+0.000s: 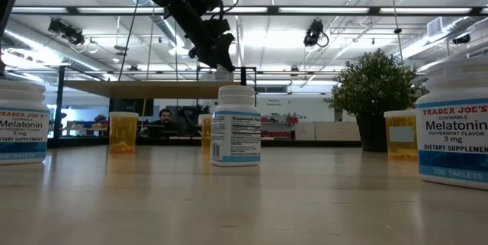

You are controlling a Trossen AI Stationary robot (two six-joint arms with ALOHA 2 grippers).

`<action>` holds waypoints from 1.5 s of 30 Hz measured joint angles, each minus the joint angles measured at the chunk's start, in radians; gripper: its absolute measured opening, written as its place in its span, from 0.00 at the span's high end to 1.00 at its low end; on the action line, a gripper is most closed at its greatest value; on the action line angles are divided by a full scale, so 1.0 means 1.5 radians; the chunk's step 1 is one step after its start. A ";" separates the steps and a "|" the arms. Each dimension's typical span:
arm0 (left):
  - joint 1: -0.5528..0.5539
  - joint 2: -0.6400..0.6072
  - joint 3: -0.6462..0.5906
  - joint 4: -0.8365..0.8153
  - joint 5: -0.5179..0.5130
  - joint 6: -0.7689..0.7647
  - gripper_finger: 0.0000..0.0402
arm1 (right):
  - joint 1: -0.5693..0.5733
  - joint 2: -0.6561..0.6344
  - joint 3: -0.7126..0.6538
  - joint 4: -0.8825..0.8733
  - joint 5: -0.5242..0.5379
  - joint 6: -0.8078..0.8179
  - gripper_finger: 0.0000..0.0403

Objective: Pick and place medicine bottles onto shelf by color
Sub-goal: Put the supplement bottle on the shelf, then put the orange pill bottle on the shelf

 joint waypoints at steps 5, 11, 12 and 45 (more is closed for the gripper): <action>-0.004 0.005 -0.005 -0.044 -0.003 -0.001 0.27 | 0.000 0.000 0.000 0.000 0.000 0.001 0.26; -0.005 0.002 -0.002 -0.067 -0.003 -0.004 0.21 | 0.000 0.000 0.000 0.000 0.000 0.001 0.26; -0.005 0.003 -0.003 -0.069 -0.003 -0.010 0.20 | 0.000 0.000 0.000 0.000 0.000 0.001 0.26; -0.142 -0.184 0.001 -0.306 0.077 -0.157 0.25 | 0.008 0.000 -0.007 -0.009 -0.072 -0.047 0.26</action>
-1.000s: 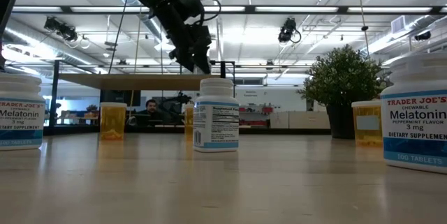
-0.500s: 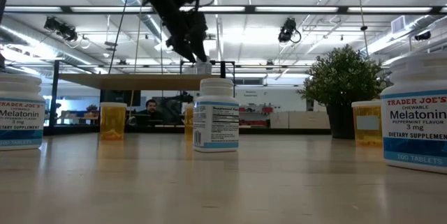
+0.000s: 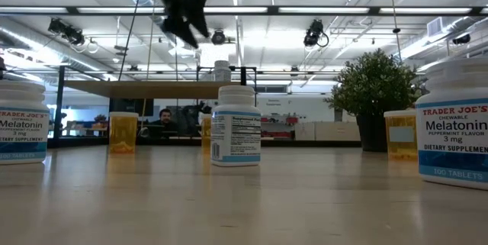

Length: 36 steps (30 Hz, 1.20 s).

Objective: Pick and place medicine bottles onto shelf by color
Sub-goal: Put the orange pill bottle on the shelf

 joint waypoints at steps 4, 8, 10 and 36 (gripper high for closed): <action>-0.098 0.015 0.000 -0.023 -0.008 -0.019 0.26 | 0.025 0.000 0.000 -0.038 -0.009 -0.007 0.26; -0.166 0.049 -0.001 -0.029 -0.065 -0.072 0.23 | 0.065 0.000 -0.001 -0.069 -0.009 0.006 0.26; -0.183 0.063 -0.001 -0.018 -0.077 -0.110 0.20 | 0.089 -0.001 -0.001 -0.075 -0.009 0.007 0.26; -0.212 0.237 -0.001 -0.050 -0.071 -0.290 0.07 | 0.220 -0.132 0.000 -0.113 0.058 0.111 0.26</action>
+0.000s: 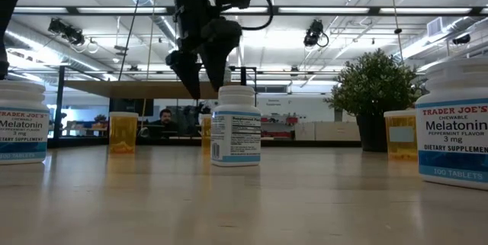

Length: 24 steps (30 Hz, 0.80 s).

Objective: Pick and place medicine bottles onto shelf by color
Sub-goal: Put the orange pill bottle on the shelf

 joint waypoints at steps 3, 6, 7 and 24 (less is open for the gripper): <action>-0.010 0.017 0.000 -0.002 -0.011 0.001 0.07 | 0.000 -0.005 0.000 -0.009 0.006 -0.004 0.26; -0.022 0.028 0.000 0.008 -0.017 -0.005 0.07 | 0.000 -0.007 0.000 -0.019 0.008 -0.013 0.26; -0.027 0.028 0.000 0.008 -0.023 -0.006 0.07 | 0.000 -0.008 0.000 -0.017 0.009 -0.015 0.26; -0.025 0.075 0.000 0.056 -0.065 -0.005 0.07 | 0.000 -0.007 0.000 -0.017 0.043 -0.029 0.26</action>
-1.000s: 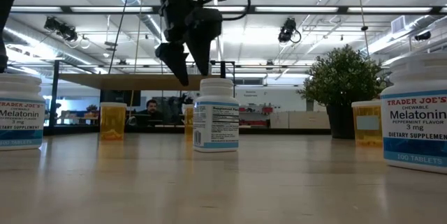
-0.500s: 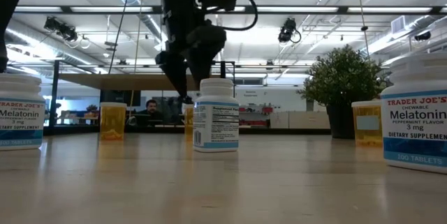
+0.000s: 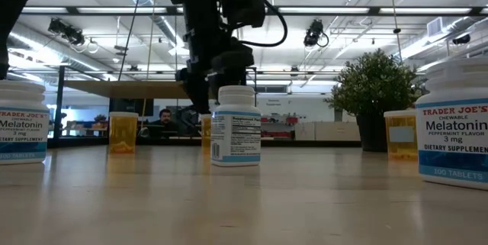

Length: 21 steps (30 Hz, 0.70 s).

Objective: Pick and place medicine bottles onto shelf by color
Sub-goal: Put the orange pill bottle on the shelf

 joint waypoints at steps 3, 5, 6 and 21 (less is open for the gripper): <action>0.006 0.000 0.000 0.001 0.000 0.000 0.08 | 0.000 0.000 0.000 0.000 0.000 -0.008 0.26; 0.010 0.000 0.000 -0.001 0.001 0.003 0.09 | 0.000 0.000 0.000 0.000 0.006 -0.015 0.26; 0.012 0.000 0.000 0.001 0.001 0.003 0.11 | 0.000 0.000 0.000 0.000 0.010 -0.016 0.26; 0.018 0.006 0.000 0.003 0.012 0.038 0.22 | 0.000 0.000 0.000 0.000 0.036 -0.044 0.26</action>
